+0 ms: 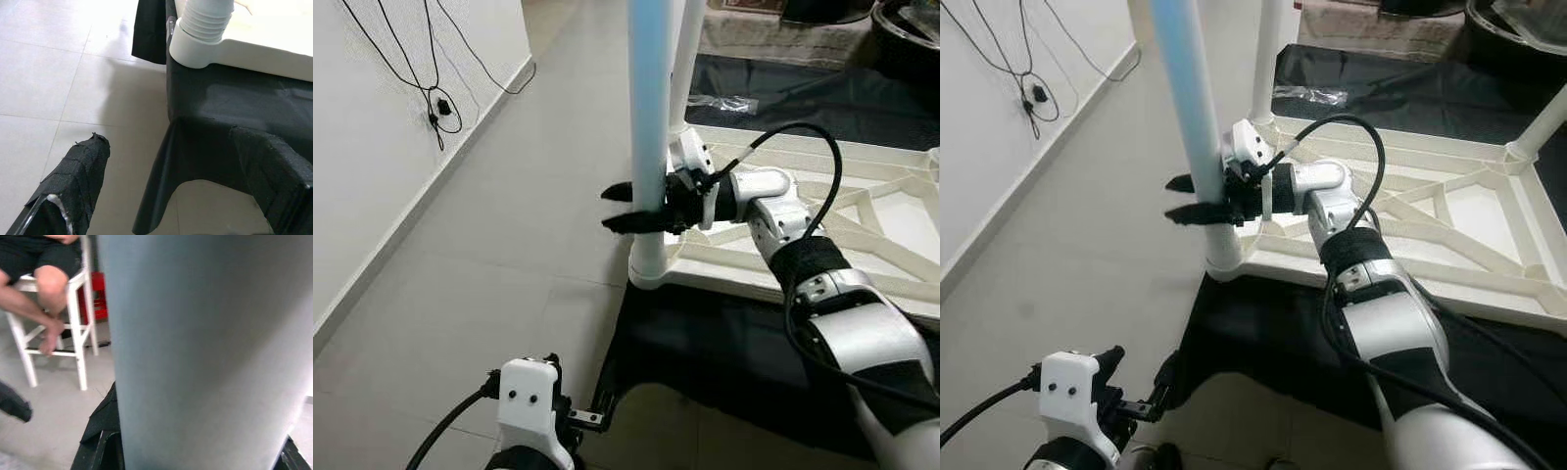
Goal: Building children table
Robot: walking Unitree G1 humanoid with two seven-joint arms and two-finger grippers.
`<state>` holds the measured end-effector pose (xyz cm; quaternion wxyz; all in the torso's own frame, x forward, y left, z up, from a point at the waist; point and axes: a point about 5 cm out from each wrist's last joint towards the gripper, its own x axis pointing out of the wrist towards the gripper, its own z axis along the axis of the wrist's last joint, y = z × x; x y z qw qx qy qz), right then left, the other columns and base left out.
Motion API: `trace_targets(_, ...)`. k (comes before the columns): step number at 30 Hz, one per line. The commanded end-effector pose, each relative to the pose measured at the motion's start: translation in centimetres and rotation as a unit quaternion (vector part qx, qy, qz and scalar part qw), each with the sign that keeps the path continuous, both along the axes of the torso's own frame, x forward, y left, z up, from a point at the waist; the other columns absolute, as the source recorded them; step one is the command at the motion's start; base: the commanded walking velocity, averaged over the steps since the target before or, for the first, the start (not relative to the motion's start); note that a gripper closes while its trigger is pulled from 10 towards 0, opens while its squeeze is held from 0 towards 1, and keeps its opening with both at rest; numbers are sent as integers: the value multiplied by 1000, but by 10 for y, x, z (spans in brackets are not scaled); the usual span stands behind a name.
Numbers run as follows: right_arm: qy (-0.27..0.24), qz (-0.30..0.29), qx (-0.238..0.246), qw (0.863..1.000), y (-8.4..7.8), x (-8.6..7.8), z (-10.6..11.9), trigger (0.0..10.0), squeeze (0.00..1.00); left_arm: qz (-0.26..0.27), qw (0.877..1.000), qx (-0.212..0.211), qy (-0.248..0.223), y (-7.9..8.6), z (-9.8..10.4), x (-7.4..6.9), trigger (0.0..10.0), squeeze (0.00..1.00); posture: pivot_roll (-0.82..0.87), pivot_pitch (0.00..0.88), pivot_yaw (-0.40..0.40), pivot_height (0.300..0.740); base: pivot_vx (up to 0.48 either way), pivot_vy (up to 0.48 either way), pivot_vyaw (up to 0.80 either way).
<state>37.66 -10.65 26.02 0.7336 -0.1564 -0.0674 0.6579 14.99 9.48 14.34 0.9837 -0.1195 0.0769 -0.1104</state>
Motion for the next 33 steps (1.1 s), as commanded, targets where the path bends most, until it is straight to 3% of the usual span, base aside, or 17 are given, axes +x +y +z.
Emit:
trace_targets(1, 66, -54, -44, 995, -12, 1, -44, 10000, 0, -29, 999, -23, 13, -18, -3, -5, 10000, 0, 2, 225, -17, 740, 0, 0, 0)
trace_targets(4, 78, -94, -18, 992, -14, 5, -45, 10000, 0, -28, 999, -23, 13, -18, -3, -5, 10000, 0, 5, 221, -20, 740, 0, 0, 0)
trace_targets(11, 88, -124, 37, 988, -13, 11, -34, 10000, 0, -28, 999, -24, 15, -18, -3, -5, 10000, 0, 4, 218, -16, 740, 0, 0, 0)
trace_targets(25, 82, -195, 18, 977, -14, 17, -42, 10000, 0, -31, 999, -24, 16, -18, -3, -6, 10000, 0, 4, 218, -15, 740, 0, 0, 0)
trace_targets(27, 87, -248, 31, 964, -14, 22, -43, 10000, 0, -30, 999, -24, 16, -19, -3, -6, 10000, 0, 4, 220, -19, 740, 0, 0, 0)
trace_targets(33, 86, -302, 47, 948, -15, 26, -45, 10000, 0, -30, 999, -26, 16, -19, -3, -5, 10000, 0, 4, 220, -19, 740, 0, 0, 0)
